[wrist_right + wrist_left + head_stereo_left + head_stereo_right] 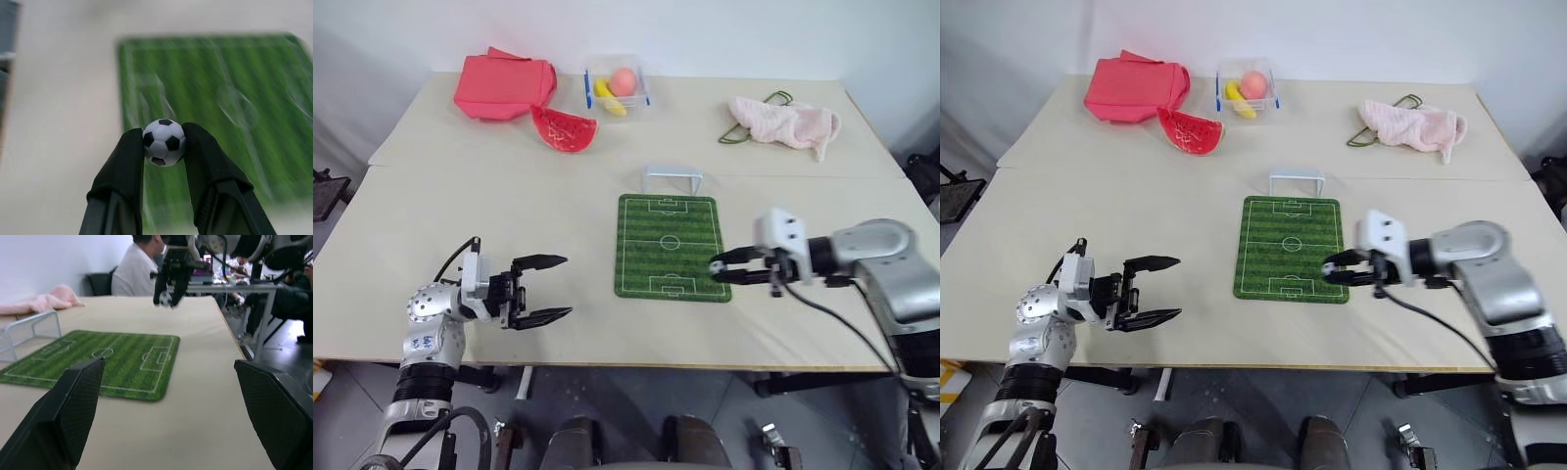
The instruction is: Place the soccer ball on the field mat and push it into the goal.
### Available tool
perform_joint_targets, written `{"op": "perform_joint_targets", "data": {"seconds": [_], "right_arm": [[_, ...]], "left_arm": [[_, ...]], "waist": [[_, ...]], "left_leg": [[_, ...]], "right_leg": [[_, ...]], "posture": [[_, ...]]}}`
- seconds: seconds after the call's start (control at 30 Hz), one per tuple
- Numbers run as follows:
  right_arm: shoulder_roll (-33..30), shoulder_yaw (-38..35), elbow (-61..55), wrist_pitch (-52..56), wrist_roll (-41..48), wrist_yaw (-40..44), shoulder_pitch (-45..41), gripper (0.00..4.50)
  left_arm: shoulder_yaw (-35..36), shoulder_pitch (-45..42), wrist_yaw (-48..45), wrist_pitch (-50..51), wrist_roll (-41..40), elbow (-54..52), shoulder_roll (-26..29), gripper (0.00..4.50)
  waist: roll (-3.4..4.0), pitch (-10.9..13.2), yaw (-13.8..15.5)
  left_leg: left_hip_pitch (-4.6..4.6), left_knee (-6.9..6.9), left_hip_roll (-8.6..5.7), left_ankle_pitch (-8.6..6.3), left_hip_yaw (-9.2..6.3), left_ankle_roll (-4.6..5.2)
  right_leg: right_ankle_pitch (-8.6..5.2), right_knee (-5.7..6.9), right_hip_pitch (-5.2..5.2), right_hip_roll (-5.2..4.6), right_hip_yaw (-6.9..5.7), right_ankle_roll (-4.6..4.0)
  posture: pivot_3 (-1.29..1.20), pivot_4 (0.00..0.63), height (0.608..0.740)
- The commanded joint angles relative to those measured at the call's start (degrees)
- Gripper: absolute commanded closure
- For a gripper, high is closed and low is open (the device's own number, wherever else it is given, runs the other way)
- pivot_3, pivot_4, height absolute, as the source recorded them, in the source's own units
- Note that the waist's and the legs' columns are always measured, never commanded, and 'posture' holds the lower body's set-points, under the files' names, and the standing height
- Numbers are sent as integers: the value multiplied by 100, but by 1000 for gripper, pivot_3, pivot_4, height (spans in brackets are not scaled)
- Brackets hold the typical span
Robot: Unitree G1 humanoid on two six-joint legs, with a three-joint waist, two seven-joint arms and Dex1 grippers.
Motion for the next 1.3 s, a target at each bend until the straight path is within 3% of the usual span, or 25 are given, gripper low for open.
{"op": "perform_joint_targets", "data": {"seconds": [0.03, 0.27, 0.77, 1.2, 1.3], "right_arm": [[557, 573, 201, -31, -308, -196, -370, 3653], [1104, 1049, 975, -354, -678, -88, -895, 3653], [1134, 857, 2084, -1079, -867, 87, -1082, 3653], [1255, 923, 2337, -1268, -974, 96, -1082, 3653], [1235, 923, 2386, -1292, -1003, 114, -1095, 2675]], "left_arm": [[-12, -71, -125, -137, 39, 11, -96, 0], [5, -6, -44, -157, 63, -88, -164, 0], [54, 333, 182, -116, 38, -476, -169, 0], [40, 260, 243, -161, 71, -397, -197, 0], [34, 240, 265, -168, 87, -368, -212, 0]], "waist": [[0, 0, 6], [-2, 1, -13], [-3, 2, -146], [-2, 1, -145], [-3, 2, -146]], "left_leg": [[-6, 0, -15, 0, 1, 0], [-28, 5, -21, 1, 1, 1], [-27, 4, -15, 2, 3, 0], [-27, 4, -15, 2, 3, 0], [-26, 4, -15, 2, 3, 0]], "right_leg": [[0, 3, -8, -1, 0, 0], [0, 10, -29, -1, -4, 0], [0, 14, -33, 1, -6, 0], [0, 15, -33, 1, -5, 0], [0, 16, -32, 1, -5, 0]], "posture": [[0, 150, 740], [0, 150, 740], [0, 150, 740], [0, 150, 740], [0, 150, 740]]}}
